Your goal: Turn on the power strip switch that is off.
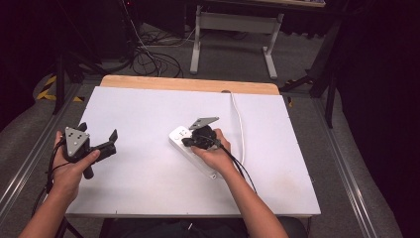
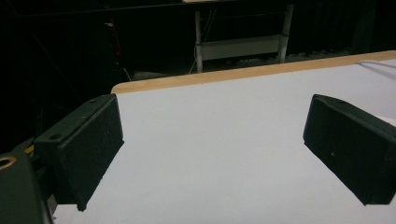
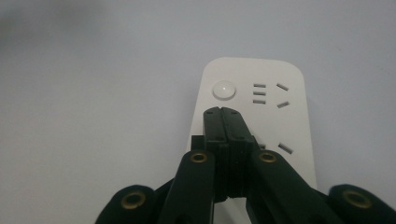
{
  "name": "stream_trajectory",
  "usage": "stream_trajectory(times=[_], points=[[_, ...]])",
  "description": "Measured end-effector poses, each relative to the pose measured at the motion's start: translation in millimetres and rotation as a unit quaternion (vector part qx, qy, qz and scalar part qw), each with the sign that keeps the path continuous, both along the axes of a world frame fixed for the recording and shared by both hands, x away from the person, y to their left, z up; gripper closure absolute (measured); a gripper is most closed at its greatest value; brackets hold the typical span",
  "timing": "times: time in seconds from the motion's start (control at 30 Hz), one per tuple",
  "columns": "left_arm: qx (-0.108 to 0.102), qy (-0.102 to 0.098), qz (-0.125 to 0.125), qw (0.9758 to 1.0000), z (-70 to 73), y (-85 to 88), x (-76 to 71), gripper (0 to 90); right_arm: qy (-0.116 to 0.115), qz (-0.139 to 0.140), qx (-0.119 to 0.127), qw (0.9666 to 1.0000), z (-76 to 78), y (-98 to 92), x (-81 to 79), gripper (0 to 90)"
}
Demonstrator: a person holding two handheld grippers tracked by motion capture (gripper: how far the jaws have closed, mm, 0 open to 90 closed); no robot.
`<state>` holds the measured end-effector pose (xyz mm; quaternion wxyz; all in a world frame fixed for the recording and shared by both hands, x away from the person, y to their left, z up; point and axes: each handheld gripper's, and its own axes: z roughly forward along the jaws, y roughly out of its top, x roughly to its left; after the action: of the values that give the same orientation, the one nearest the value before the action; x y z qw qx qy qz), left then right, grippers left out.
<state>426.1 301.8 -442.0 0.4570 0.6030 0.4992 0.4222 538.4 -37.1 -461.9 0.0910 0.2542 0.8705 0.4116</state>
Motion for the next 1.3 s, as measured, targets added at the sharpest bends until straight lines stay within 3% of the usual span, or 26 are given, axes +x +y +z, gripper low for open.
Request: stream_trajectory(times=[0.3, 0.6, 0.8, 1.0, 1.3], points=[[0.0, 0.0, 0.003, 1.0, -0.1, 0.3, -0.2, 5.4, -0.001, -0.012, -0.026, 0.9996, 2.3, 5.8, -1.7, 90.0], [0.0, 0.0, 0.002, 1.0, -0.1, -0.1, -0.1, 5.5, -0.037, -0.019, -0.074, 0.9964, 5.1, 14.7, -9.3, 90.0], [-0.001, 0.0, 0.001, 1.0, -0.2, -0.3, 0.6, 5.5, -0.043, -0.018, -0.091, 0.9948, 5.6, 17.9, -12.6, 90.0], [-0.002, -0.001, 0.001, 1.0, -0.2, -0.9, 0.5, 5.5, -0.038, -0.02, -0.084, 0.9955, 5.5, 16.8, -11.5, 90.0], [0.0, 0.001, -0.003, 1.0, -0.4, -1.8, 2.1, 5.5, -0.047, -0.02, -0.091, 0.9945, 5.6, 17.8, -13.6, 90.0]])
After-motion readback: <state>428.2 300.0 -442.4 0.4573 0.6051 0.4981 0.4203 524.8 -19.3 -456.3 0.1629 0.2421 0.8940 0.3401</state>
